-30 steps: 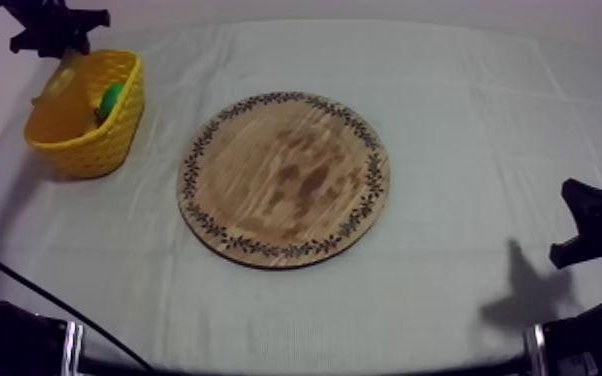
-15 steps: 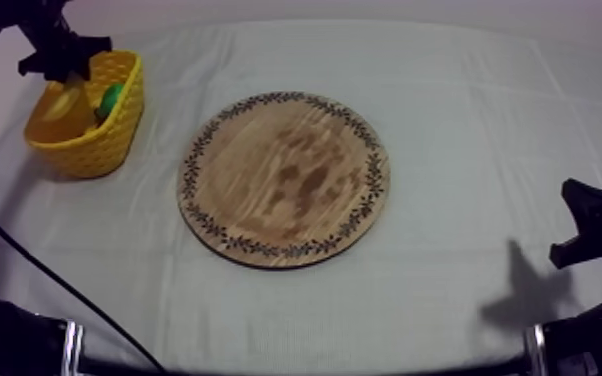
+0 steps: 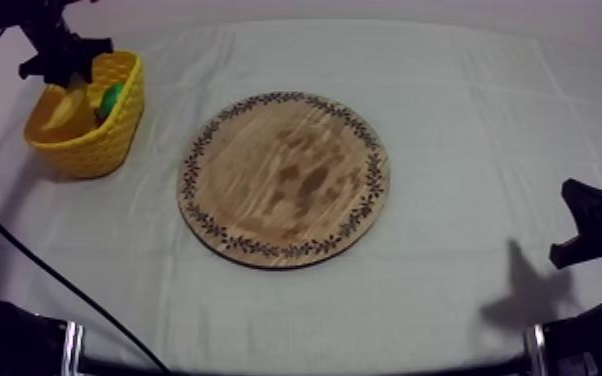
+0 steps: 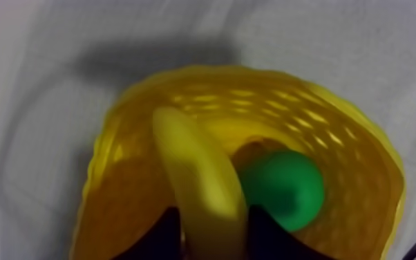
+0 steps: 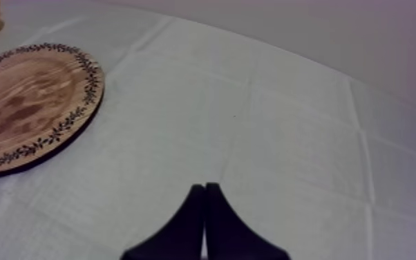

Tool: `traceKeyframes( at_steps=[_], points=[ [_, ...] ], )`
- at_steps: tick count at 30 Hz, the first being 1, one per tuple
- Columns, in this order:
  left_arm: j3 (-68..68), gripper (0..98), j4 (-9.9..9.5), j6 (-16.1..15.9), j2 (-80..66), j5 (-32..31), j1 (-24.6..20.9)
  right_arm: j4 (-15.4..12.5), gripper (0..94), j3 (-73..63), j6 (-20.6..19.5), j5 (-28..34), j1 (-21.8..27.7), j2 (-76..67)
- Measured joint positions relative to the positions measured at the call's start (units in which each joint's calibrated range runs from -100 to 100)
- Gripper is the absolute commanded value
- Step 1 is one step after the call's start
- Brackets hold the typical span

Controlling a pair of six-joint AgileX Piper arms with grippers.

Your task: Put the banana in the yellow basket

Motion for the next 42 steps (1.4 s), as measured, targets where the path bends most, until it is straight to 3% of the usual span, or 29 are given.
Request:
traceKeyframes(
  at_steps=[5, 10, 22, 35, 42],
  points=[
    [0.43, 72.6, 1.37, 0.21, -1.31, 0.40, -0.39, 0.00, 0.3, 0.00, 0.00, 0.00, 0.00, 0.00],
    [0.84, 73.9, 1.90, -0.29, -3.10, -1.24, -0.80, 0.00, 0.3, 0.00, 0.00, 0.00, 0.00, 0.00],
    [2.48, 39.5, 3.76, -3.08, -13.76, -4.41, -0.89, 0.00, 0.3, 0.00, 0.00, -0.09, 0.00, 0.00],
    [16.04, 26.1, 6.61, -8.12, -41.33, -3.72, -0.40, 0.00, 0.3, 0.00, 0.10, -0.07, 0.00, 0.00],
    [26.77, 12.4, 7.97, -11.10, -59.34, -3.41, -0.71, 0.00, 0.3, 0.00, -0.17, -0.02, 0.00, 0.00]
  ],
)
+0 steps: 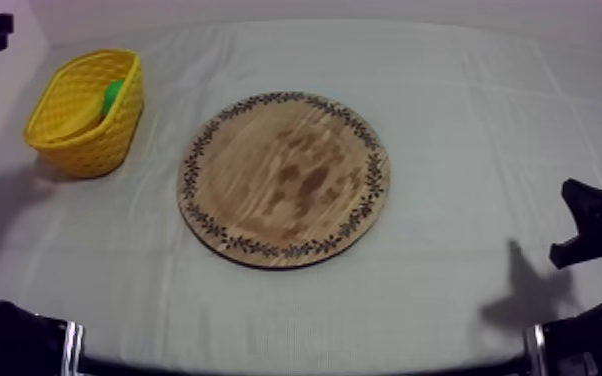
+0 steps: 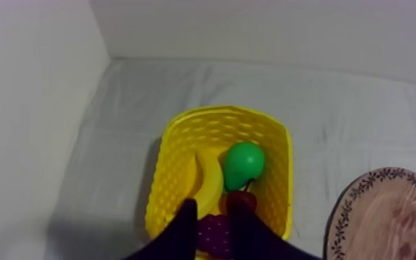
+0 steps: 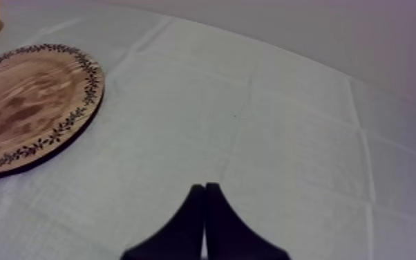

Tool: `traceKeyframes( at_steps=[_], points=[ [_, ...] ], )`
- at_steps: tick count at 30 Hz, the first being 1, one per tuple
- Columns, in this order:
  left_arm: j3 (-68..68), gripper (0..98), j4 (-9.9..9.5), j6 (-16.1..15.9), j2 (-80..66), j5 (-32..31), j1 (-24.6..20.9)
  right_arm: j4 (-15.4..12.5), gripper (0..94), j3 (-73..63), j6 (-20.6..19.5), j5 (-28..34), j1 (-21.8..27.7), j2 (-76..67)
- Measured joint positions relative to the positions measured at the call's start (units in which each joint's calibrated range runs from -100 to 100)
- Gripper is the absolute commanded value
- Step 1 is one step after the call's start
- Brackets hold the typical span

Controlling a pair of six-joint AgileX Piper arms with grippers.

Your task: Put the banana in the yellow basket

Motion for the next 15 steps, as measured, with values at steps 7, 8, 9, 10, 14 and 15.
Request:
traceKeyframes(
  at_steps=[7, 8, 9, 10, 14, 15],
  points=[
    [13.18, 3.5, 0.88, -0.42, -18.25, -2.23, -1.00, 0.00, 0.3, 0.00, 0.05, 0.00, 0.00, 0.00],
    [15.17, 2.5, 1.01, -0.51, -20.90, -2.44, -1.17, 0.00, 0.3, 0.00, 0.06, 0.00, 0.00, 0.00],
    [16.70, 1.7, 1.29, -0.57, -23.44, -2.79, -1.38, 0.00, 0.3, 0.00, 0.13, 0.00, 0.00, 0.00],
    [18.62, 1.2, 1.63, -0.61, -26.05, -3.46, -1.62, 0.00, 0.3, 0.00, 0.13, 0.00, 0.00, 0.00],
    [25.67, 0.3, 2.55, -0.96, -34.56, -6.58, -2.45, 0.00, 0.3, 0.00, 0.13, 0.00, 0.00, 0.00],
    [27.45, 0.2, 2.84, -1.16, -36.69, -7.47, -2.64, 0.00, 0.3, 0.00, 0.13, 0.00, 0.00, 0.00]
  ],
)
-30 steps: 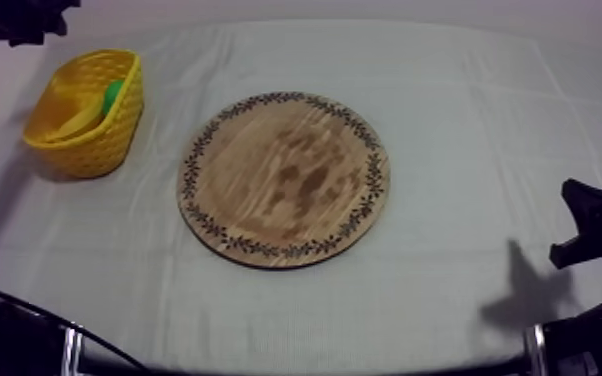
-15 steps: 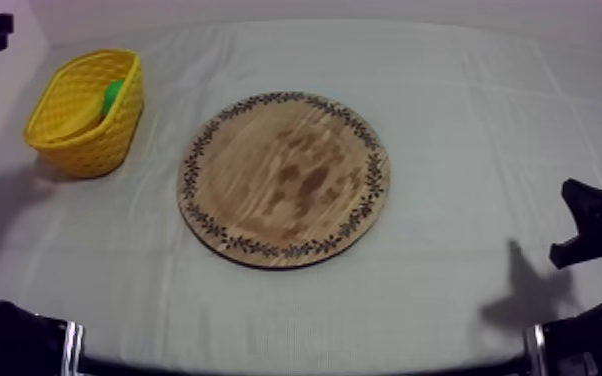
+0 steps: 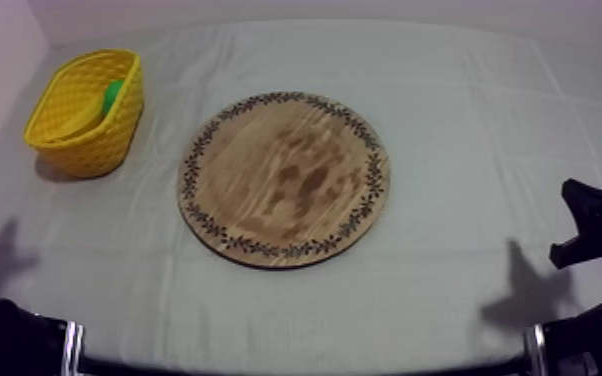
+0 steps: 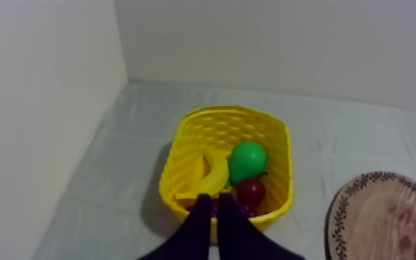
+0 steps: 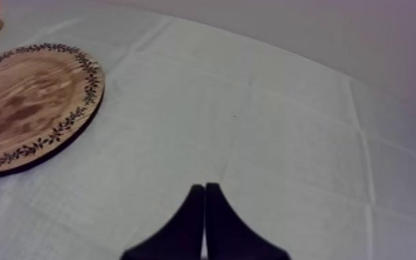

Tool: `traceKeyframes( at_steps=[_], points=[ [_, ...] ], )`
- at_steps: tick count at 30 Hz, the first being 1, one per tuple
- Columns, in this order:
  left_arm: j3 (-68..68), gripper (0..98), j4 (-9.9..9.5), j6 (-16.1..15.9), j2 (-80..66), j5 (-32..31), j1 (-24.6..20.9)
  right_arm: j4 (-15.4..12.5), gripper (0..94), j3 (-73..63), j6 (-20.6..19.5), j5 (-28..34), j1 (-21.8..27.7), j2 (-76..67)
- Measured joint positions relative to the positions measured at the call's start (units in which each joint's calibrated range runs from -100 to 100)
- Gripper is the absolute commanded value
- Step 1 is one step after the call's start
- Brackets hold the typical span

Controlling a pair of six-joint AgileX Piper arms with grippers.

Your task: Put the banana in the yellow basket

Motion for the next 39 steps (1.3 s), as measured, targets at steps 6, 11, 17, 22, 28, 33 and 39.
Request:
traceKeyframes(
  at_steps=[6, 11, 17, 22, 28, 33, 39],
  points=[
    [9.36, 0.0, 1.96, -1.36, -9.97, -3.99, -0.64, 0.00, 0.3, 0.00, 0.00, 0.00, 0.00, 0.00],
    [17.54, 0.0, 3.20, -2.09, -16.11, -7.48, -1.38, 0.00, 0.3, 0.00, 0.03, 0.00, 0.00, 0.00],
    [24.93, 0.0, 5.78, -3.84, -22.08, -8.92, -1.94, 0.00, 0.3, 0.00, 0.02, 0.00, 0.00, 0.00],
    [29.83, 0.0, 7.07, -5.21, -24.80, -10.16, -2.12, 0.00, 0.3, 0.00, 0.02, 0.00, 0.00, 0.00],
    [33.77, 0.0, 7.27, -4.22, -25.16, -12.80, -2.47, 0.00, 0.3, 0.00, 0.02, 0.00, 0.00, 0.00],
    [33.48, 0.0, 7.20, -4.05, -25.22, -11.70, -2.54, 0.00, 0.3, 0.00, 0.02, 0.00, 0.00, 0.00],
    [33.04, 0.0, 7.02, -4.25, -25.22, -9.99, -2.54, 0.00, 0.3, 0.00, 0.02, 0.00, 0.00, 0.00]
  ],
)
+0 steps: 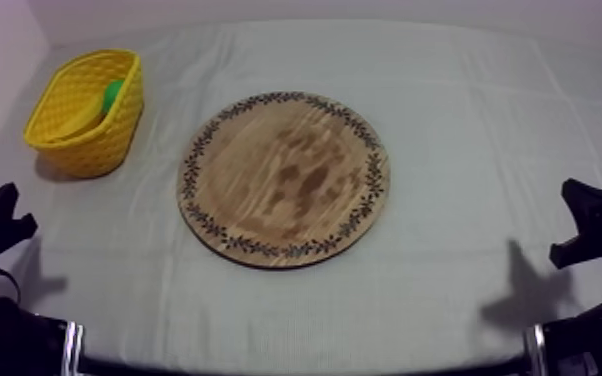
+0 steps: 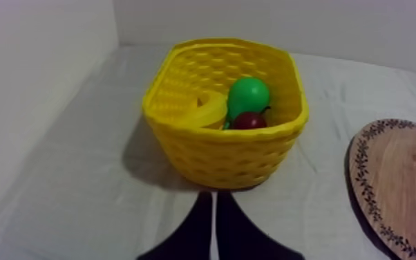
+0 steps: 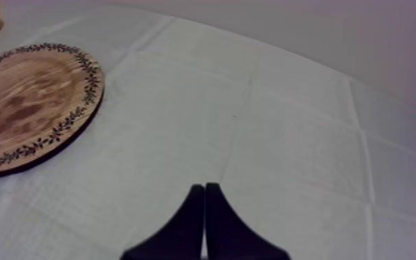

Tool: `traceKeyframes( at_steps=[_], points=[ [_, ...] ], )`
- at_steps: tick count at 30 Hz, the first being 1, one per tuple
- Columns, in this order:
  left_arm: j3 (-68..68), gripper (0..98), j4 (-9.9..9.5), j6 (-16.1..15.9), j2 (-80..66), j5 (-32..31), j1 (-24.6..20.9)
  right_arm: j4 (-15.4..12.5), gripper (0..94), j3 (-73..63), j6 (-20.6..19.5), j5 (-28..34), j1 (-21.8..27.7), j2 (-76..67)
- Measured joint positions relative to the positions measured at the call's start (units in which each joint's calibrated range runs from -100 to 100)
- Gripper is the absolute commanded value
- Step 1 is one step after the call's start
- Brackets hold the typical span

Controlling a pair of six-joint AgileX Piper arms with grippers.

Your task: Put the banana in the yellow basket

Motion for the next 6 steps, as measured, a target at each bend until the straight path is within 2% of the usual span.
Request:
traceKeyframes(
  at_steps=[6],
  points=[
    [0.00, 0.0, 0.00, -0.89, 0.00, 0.15, 0.00, 0.00, 0.3, 0.00, 0.00, 0.00, 0.00, 0.00]
  ],
)
